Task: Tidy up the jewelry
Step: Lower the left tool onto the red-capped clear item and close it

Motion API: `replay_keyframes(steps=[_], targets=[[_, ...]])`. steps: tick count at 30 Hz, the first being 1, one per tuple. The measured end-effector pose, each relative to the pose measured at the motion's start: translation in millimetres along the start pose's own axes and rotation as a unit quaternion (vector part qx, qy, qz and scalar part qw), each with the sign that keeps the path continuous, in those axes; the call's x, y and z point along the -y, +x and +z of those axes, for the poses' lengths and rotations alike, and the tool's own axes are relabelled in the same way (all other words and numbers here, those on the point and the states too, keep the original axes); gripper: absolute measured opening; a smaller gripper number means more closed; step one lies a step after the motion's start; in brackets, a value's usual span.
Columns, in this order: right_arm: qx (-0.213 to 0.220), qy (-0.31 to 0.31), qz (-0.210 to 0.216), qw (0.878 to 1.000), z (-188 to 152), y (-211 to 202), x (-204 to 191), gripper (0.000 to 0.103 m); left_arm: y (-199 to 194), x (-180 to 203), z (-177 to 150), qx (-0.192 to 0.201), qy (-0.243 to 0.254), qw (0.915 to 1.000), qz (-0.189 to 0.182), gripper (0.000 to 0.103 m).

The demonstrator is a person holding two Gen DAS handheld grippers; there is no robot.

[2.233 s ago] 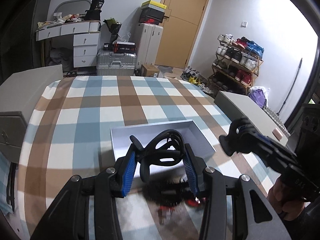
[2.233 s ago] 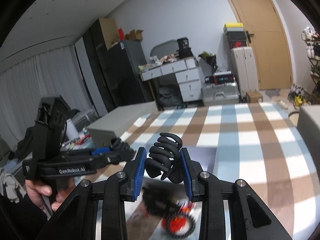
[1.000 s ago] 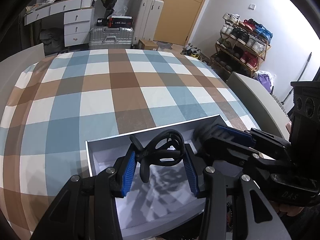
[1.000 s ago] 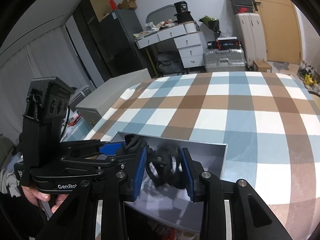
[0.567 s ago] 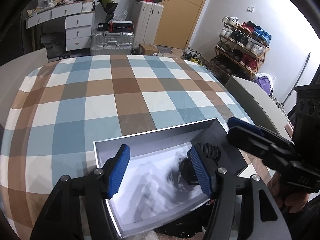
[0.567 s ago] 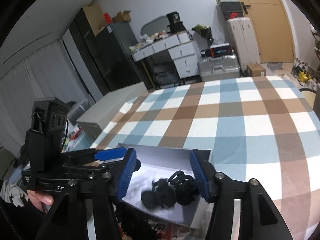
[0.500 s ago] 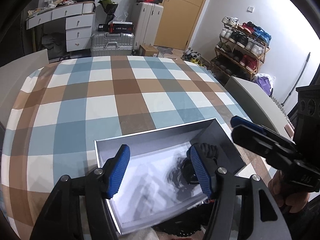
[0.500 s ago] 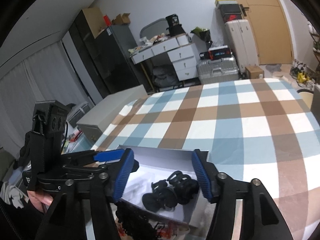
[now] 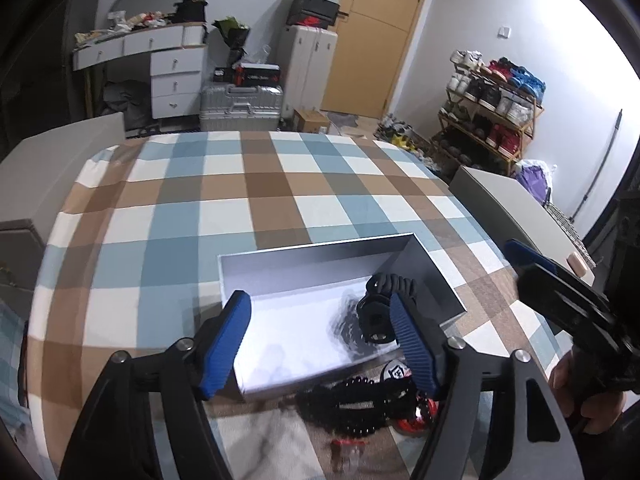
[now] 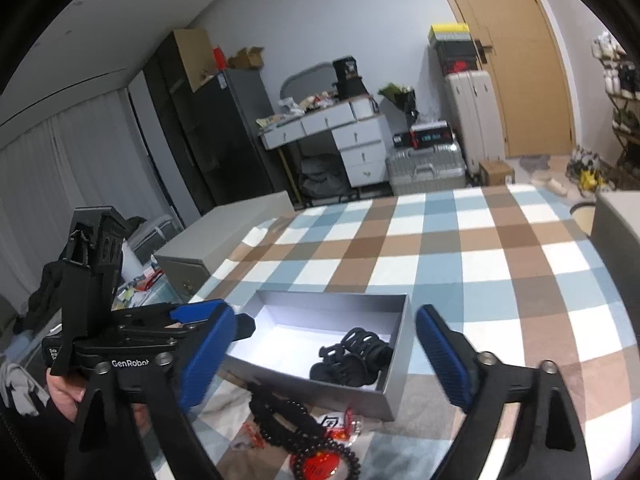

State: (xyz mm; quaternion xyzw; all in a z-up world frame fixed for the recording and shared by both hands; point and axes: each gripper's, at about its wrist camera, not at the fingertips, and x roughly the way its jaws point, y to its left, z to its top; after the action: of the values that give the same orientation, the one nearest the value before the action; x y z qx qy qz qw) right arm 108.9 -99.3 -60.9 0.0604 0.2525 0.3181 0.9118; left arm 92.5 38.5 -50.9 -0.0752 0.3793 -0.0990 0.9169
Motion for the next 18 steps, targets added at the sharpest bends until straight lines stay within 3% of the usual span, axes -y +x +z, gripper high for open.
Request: replay_keyframes(steps=[4,8,16,18], targets=[[0.023,-0.01,-0.003,1.0,-5,-15,-8,0.103,-13,1,-7,0.013,-0.002,0.9999,0.005,0.07],[0.019,-0.011,-0.003,1.0,-10,-25,-14,0.103,-25,4,-13,0.027,-0.001,0.9995,0.016,0.082],[0.014,-0.013,-0.017,1.0,-28,-43,-21,0.103,-39,7,-27,0.039,-0.002,0.9989,0.025,0.084],[0.01,-0.014,-0.024,1.0,-35,-46,-21,0.103,-41,5,-31,0.041,-0.006,0.9986,0.034,0.092]])
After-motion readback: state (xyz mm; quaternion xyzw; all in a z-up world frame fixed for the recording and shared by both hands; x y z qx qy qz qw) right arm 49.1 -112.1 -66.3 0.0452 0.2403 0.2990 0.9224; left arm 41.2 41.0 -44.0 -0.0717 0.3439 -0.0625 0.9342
